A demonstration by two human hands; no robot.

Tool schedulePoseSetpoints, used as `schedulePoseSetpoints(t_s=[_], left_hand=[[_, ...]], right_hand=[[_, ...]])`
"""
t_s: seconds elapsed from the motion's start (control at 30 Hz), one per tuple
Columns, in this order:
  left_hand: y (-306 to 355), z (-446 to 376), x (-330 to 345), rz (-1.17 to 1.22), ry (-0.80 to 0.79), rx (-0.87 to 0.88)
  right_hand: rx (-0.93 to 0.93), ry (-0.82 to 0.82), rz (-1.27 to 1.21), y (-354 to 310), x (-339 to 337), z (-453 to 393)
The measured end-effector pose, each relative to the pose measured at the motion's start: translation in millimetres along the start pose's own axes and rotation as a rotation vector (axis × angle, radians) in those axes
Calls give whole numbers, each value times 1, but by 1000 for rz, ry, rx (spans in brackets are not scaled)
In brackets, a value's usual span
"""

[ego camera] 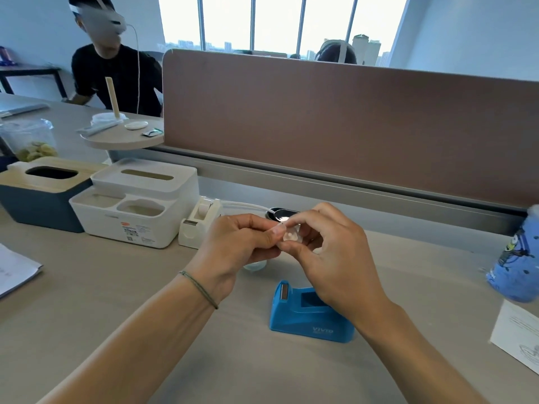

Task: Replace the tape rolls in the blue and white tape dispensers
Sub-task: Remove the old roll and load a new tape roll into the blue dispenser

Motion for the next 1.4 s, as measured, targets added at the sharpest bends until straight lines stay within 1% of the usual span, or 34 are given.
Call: schedulePoseSetpoints(t_s=[0.2,0.3,0.47,0.53,0.6,0.67,0.7,0.73,0.77,0.8,0.83,0.93,1.07,1.13,1.2,1.3,1.4], left_hand=[[-8,2,3,115,-25,-121],[-14,5,4,164,-53,-184],[-16,8,8,262,-87,-243],[-11,9,10,260,-102,-220],[-5,9,13,227,-108,-167],[-3,10,17,236,-108,-121],[-3,9,19,241,-91,-101],[-3,8,18,221,-57,-73],[-2,6,16,171,-18,-40],[-3,3,15,94,11,-3],[-3,1,13,2,31,38],[1,-3,0,-277,113,213],[11,6,-40,-547,375,480],[11,17,-54,-694,457,517],[6,27,-56,-830,440,517],[-1,43,-52,-1078,356,497],[-9,71,-63,-1223,299,507]], right_hand=[[-12,-32,40,0,-1,-1],[-4,-75,8,0,-1,-3],[14,-138,-28,4,4,-2],[10,-161,6,6,7,1],[-57,-143,92,2,7,3],[-70,-140,121,-3,9,3],[-11,-154,70,-3,11,1],[89,-176,-12,1,13,-1],[190,-196,-67,6,16,-2],[247,-203,-74,11,19,-2],[264,-196,-35,16,19,-2],[267,-177,19,16,17,4],[217,-146,-11,0,15,11],[200,-140,-25,-12,18,12],[190,-142,-20,-25,22,16],[149,-155,-13,-48,28,28],[74,-217,15,-70,33,44]])
Point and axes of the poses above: each hand's wrist, its own z-axis away from the middle knuckle, its own x-axis out of the palm, y = z × x, the point moved 7 cm from there along -z, towards the middle knuckle, and after that the axes turned 3 degrees about z, right-handed, at the moved point
